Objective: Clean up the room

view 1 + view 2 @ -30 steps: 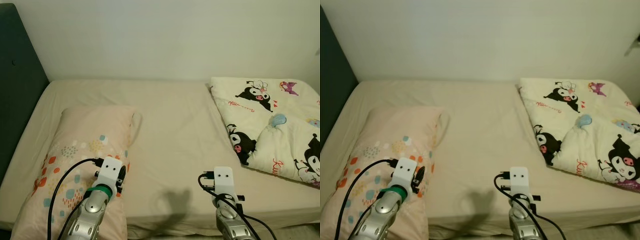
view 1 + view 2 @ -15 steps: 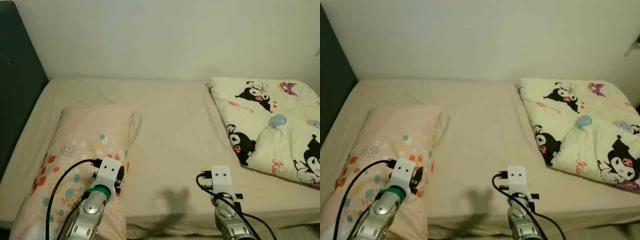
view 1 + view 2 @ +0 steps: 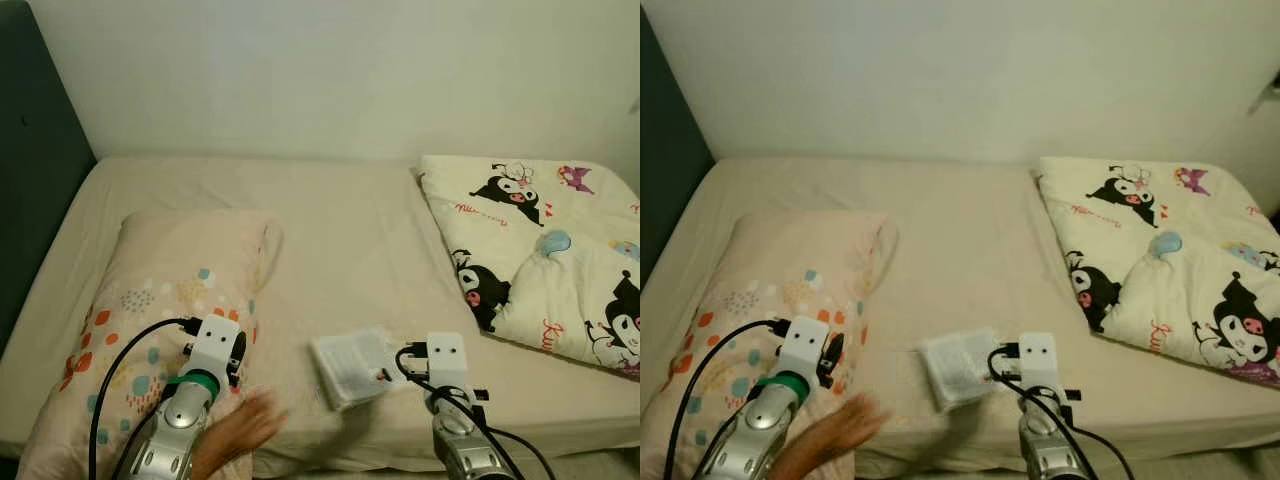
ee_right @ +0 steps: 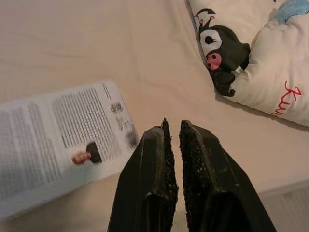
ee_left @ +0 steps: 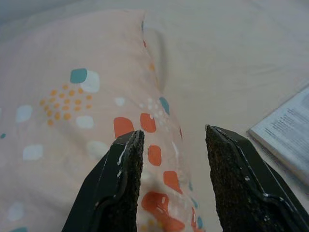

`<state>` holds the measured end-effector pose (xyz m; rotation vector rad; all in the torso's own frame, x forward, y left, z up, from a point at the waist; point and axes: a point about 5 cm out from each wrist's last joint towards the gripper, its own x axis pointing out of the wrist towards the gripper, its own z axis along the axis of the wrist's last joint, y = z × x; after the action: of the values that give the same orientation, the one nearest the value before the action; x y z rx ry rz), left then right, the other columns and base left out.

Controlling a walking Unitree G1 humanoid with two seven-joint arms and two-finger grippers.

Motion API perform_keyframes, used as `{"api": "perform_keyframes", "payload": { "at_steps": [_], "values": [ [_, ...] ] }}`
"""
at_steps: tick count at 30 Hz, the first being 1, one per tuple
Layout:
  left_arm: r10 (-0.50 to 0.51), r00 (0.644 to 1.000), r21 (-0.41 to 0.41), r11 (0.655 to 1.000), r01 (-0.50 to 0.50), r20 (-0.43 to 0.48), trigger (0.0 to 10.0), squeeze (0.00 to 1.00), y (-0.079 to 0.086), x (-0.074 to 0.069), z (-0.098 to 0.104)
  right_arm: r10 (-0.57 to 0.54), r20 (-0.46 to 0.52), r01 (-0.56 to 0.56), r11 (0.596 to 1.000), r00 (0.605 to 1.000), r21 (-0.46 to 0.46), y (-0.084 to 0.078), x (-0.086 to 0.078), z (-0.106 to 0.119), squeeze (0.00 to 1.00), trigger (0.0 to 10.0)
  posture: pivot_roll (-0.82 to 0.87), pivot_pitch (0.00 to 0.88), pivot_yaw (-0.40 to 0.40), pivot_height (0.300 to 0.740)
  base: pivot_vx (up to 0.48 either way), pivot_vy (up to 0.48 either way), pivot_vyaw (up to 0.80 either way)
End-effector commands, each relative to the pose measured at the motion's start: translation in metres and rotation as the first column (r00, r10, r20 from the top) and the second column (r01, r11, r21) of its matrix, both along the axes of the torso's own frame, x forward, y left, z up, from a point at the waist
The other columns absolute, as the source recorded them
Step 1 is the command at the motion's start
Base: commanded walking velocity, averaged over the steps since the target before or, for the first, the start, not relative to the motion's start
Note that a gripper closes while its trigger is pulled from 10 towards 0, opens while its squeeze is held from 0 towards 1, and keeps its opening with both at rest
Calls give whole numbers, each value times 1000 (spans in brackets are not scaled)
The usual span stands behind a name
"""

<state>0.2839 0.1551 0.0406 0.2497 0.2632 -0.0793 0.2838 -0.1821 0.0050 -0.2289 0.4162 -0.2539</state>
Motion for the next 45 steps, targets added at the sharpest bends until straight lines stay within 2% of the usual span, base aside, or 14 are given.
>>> {"api": "perform_keyframes", "payload": {
  "at_steps": [1, 6, 11, 15, 21, 24, 32, 34, 36, 40, 45],
  "values": [
    [3, 1000, 3, 1000, -3, -13, 10000, 0, 0, -3, -2, 24, -19, -25, 1000, 1000, -9, 3, 0, -2, 0, 10000, 109, 10, -16, 732, 0, 0, 0],
    [-4, 1000, 9, 1000, 5, -14, 10000, 0, 1, -3, -3, 26, -17, -26, 1000, 1000, -7, 2, -2, -3, 0, 10000, 102, 12, -9, 732, 0, 0, 0],
    [11, 1000, 22, 1000, -11, -6, 10000, 0, 6, 0, -1, -19, -23, 19, 999, 1000, 28, -1, -4, -5, 0, 10000, 109, 19, -19, 732, 0, 0, 0],
    [37, 999, 23, 999, -37, 6, 10000, 0, 14, 2, 3, 24, -47, -22, 999, 999, 36, 8, 2, -5, 0, 10000, 126, 14, -31, 732, 0, 0, 0],
    [46, 999, 34, 998, -46, -12, 10000, 0, 19, -4, -2, 32, -63, -28, 998, 997, 60, 8, 2, -7, 0, 10000, 117, 0, -28, 732, 0, 0, 0],
    [67, 998, 42, 997, -66, -15, 10000, 0, 25, -6, -3, 94, -63, -85, 987, 994, 136, 12, 5, -6, 0, 10000, 126, 11, -37, 732, 0, 0, 0],
    [69, 998, 28, 997, -69, -1, 10000, 0, 20, -5, 0, 128, -54, -117, 978, 990, 173, 16, 7, -6, 0, 10000, 144, 0, -45, 732, 0, 0, 0],
    [53, 999, 22, 998, -53, -1, 10000, 0, 16, -3, 0, 174, -32, -166, 970, 984, 177, 26, 11, -2, 0, 10000, 129, 0, -45, 732, 0, 0, 0],
    [49, 999, 24, 999, -49, -3, 10000, 0, 16, -3, 0, 192, -25, -185, 968, 981, 172, 29, 12, 0, 0, 10000, 129, 0, -45, 732, 0, 0, 0],
    [46, 999, 25, 999, -46, -2, 10000, 0, 14, -3, 0, 228, -41, -217, 960, 973, 178, 33, 8, -5, 0, 10000, 143, 0, -43, 732, 0, 0, 0],
    [45, 999, 20, 999, -45, -8, 10000, 0, 14, -7, -1, 220, -65, -204, 960, 973, 193, 32, 3, -10, 0, 10000, 150, 0, -58, 732, 0, 0, 0]
  ]
}}
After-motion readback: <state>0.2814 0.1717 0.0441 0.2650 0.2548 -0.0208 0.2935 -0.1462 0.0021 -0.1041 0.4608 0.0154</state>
